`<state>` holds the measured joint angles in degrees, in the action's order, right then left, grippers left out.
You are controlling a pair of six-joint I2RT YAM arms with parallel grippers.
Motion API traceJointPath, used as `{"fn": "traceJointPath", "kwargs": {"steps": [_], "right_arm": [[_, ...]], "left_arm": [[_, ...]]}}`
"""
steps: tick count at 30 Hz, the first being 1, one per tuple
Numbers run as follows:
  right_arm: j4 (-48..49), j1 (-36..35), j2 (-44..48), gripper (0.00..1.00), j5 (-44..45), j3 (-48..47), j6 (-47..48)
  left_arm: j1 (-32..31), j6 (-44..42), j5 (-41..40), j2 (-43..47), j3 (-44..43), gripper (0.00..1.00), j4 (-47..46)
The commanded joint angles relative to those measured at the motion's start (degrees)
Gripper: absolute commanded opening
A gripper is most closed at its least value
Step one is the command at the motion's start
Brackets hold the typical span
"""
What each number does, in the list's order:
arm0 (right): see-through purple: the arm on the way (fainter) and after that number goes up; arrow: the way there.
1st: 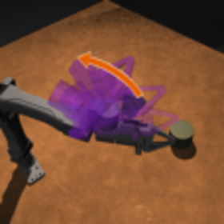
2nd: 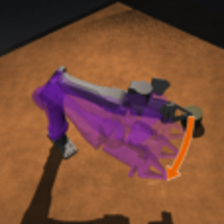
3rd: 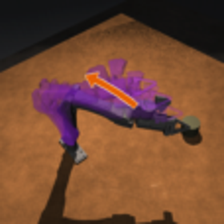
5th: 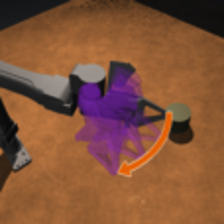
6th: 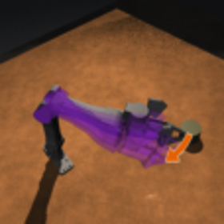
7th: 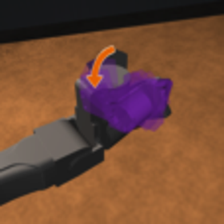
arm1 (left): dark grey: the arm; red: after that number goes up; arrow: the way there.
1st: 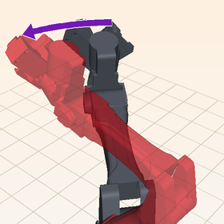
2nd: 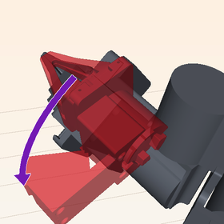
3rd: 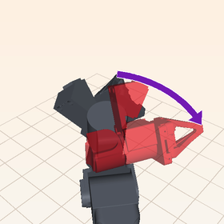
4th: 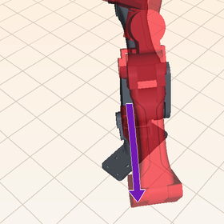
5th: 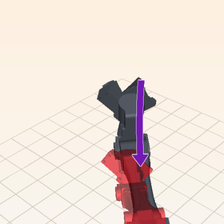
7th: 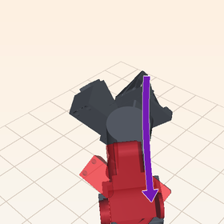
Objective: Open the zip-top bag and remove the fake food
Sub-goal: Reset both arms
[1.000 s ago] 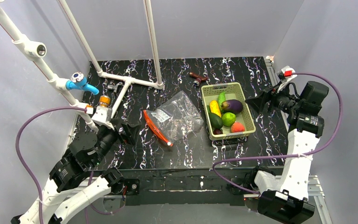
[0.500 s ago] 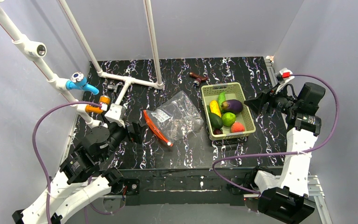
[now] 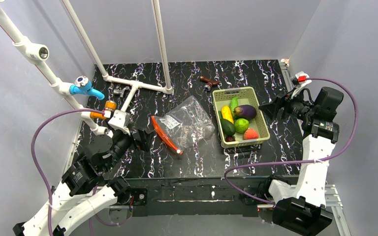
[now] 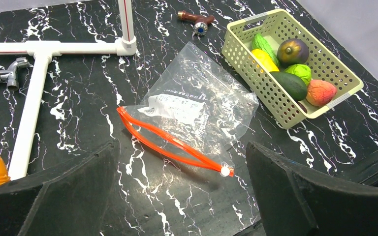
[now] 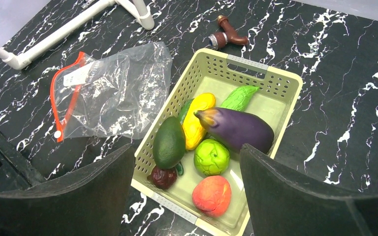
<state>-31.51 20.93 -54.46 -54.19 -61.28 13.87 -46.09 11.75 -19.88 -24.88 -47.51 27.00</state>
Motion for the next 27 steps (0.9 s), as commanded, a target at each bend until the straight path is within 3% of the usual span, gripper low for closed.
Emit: {"fn": "traceJointPath", "kwargs": {"steps": [1, 25, 26, 27], "right_arm": [[0.9, 0.1, 0.6, 0.84, -1.3, -0.2, 0.3], [0.6, 0.1, 0.7, 0.84, -1.3, -0.1, 0.3], [0.6, 0.1, 0.7, 0.84, 26.4, 0.0, 0.3], [0.5, 0.1, 0.7, 0.84, 1.4, 0.0, 0.3]], "left_arm": [[0.3, -0.7, -0.1, 0.6, 0.3, 1.0, -0.7], [0.2, -0.8, -0.2, 0.5, 0.4, 1.0, -0.7], [0.3, -0.8, -0.2, 0.5, 0.4, 1.0, -0.6], [0.2, -0.8, -0.3, 0.6, 0.4, 0.99, -0.6]]}}
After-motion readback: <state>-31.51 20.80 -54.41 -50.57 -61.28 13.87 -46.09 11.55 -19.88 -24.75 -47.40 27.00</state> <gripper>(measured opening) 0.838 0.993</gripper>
